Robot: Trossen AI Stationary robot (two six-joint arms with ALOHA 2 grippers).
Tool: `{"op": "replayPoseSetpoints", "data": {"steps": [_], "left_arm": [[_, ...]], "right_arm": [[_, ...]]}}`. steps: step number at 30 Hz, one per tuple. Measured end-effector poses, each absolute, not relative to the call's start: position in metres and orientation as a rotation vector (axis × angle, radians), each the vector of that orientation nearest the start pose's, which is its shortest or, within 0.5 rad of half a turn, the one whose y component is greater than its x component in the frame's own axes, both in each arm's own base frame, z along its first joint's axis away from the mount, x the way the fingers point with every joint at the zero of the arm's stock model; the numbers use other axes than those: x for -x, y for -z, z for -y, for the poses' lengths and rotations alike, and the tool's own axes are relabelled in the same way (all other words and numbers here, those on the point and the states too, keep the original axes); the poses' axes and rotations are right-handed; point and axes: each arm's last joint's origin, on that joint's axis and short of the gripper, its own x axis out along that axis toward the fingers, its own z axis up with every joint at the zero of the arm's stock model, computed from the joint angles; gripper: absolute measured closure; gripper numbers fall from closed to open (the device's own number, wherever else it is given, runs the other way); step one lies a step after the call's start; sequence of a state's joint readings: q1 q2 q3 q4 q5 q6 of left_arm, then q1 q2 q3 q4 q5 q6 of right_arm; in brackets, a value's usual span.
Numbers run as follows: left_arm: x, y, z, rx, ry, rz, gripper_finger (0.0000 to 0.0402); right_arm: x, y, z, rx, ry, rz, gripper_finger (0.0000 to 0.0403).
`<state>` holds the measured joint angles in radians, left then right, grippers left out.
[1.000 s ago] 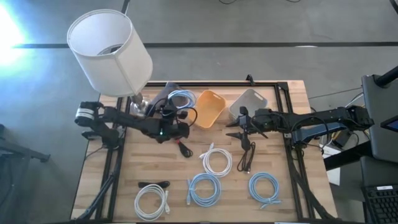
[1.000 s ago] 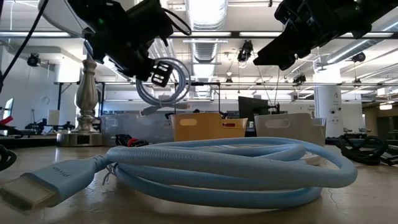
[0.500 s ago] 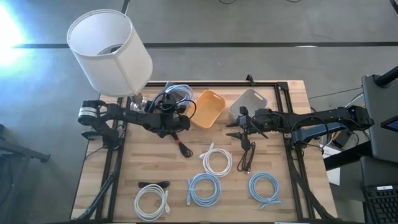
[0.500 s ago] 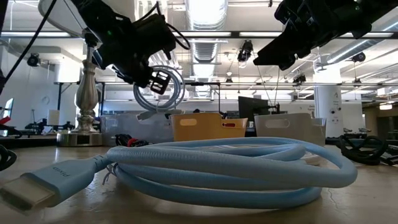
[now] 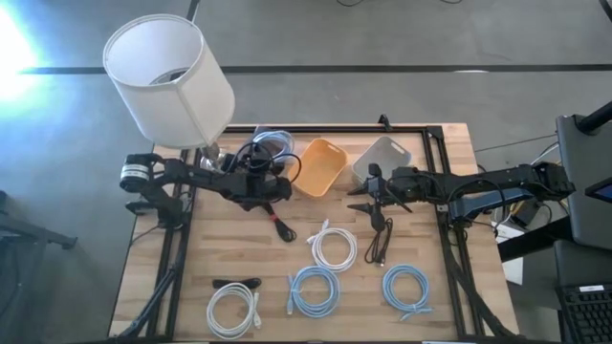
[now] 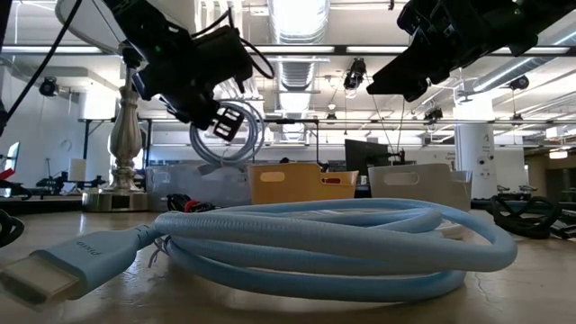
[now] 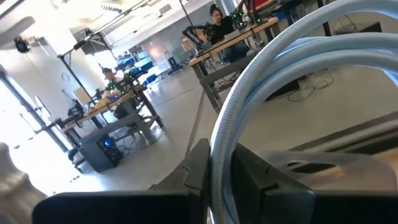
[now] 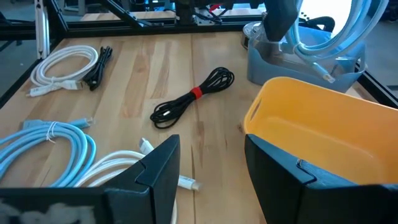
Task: Pick & Place USB Port
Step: Put the left blue HDMI cable into the black bin
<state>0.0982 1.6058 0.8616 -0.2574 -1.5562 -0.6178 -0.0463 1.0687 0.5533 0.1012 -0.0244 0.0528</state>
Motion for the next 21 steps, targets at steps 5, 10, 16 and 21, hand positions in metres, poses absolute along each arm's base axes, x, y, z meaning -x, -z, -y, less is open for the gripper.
{"op": "replayPoseSetpoints", "data": {"steps": [5,10,16,21], "left_arm": [[-0.276,-0.184,-0.056,-0.296,-1.631,-0.352,0.0358],[-0.269,-0.181,-0.056,-0.291,-1.628,-0.362,0.0358],[-0.263,-0.179,-0.055,-0.291,-1.631,-0.362,0.0358],[-0.262,-0.179,-0.058,-0.288,-1.643,-0.358,0.0358]], "right_arm": [[-0.224,-0.228,0.010,-0.066,0.032,-0.413,0.0225],[-0.224,-0.227,0.010,-0.063,0.031,-0.413,0.0225],[-0.224,-0.227,0.010,-0.059,0.031,-0.413,0.0225],[-0.224,-0.227,0.010,-0.055,0.030,-0.413,0.0225]]}}
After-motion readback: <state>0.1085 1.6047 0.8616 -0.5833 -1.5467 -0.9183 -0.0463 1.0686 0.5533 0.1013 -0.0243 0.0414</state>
